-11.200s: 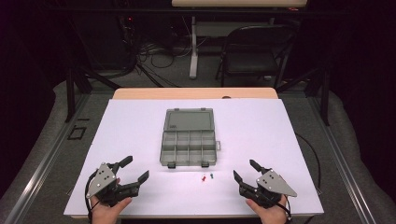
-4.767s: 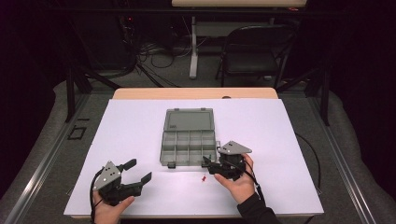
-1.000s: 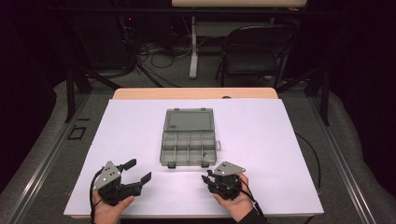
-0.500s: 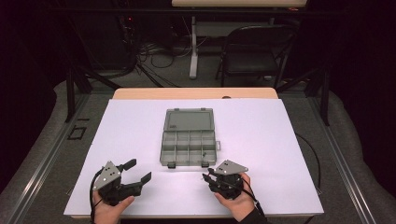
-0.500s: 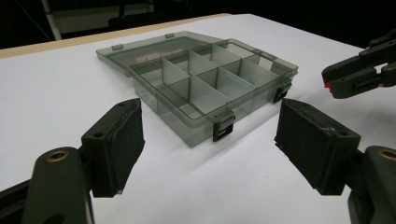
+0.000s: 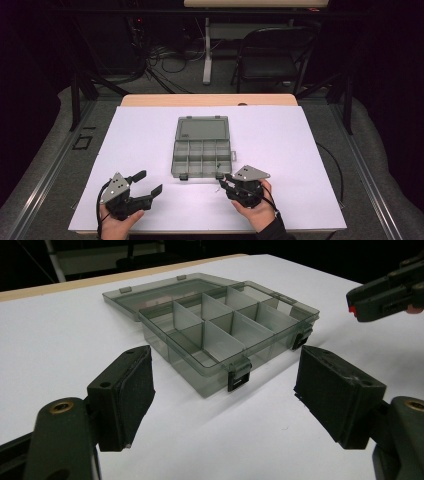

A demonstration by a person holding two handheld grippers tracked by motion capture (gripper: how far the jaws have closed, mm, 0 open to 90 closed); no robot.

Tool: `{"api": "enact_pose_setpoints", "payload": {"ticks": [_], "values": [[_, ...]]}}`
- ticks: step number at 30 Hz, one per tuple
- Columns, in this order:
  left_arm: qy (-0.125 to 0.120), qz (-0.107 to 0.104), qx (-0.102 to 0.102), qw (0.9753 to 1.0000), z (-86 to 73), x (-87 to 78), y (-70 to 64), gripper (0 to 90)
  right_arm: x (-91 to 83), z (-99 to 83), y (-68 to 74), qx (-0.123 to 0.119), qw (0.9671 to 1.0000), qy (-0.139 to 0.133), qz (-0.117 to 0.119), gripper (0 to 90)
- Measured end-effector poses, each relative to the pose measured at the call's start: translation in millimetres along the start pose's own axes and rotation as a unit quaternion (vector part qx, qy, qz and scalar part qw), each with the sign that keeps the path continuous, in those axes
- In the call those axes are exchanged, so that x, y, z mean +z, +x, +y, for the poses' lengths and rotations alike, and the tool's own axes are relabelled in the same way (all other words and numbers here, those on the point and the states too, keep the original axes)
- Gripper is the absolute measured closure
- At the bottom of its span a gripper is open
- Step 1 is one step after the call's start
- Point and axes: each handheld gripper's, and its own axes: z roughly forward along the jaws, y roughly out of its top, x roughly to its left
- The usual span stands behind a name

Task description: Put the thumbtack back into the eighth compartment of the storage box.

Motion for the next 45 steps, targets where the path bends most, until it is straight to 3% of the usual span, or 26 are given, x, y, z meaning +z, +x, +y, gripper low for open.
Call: {"api": "enact_pose_setpoints", "payload": {"ticks": [12,20,25,45], "values": [[0.002,0.000,0.000,1.0000,-0.2,0.5,0.2,23.0,4.1,25.0,-10.9,-0.006,0.9999,-0.004,-0.008,68.7],[0.001,0.000,0.000,1.0000,-0.2,0.5,0.2,23.0,13.3,37.4,-22.3,0.007,0.9999,0.004,-0.013,68.7],[0.001,-0.001,0.000,1.0000,-0.1,0.8,0.4,23.0,20.1,43.1,-26.9,0.003,0.9997,0.013,-0.022,68.7],[0.000,-0.002,0.000,1.0000,0.0,0.4,0.8,23.0,50.0,41.7,-39.1,0.011,0.9981,0.049,-0.035,68.7]]}}
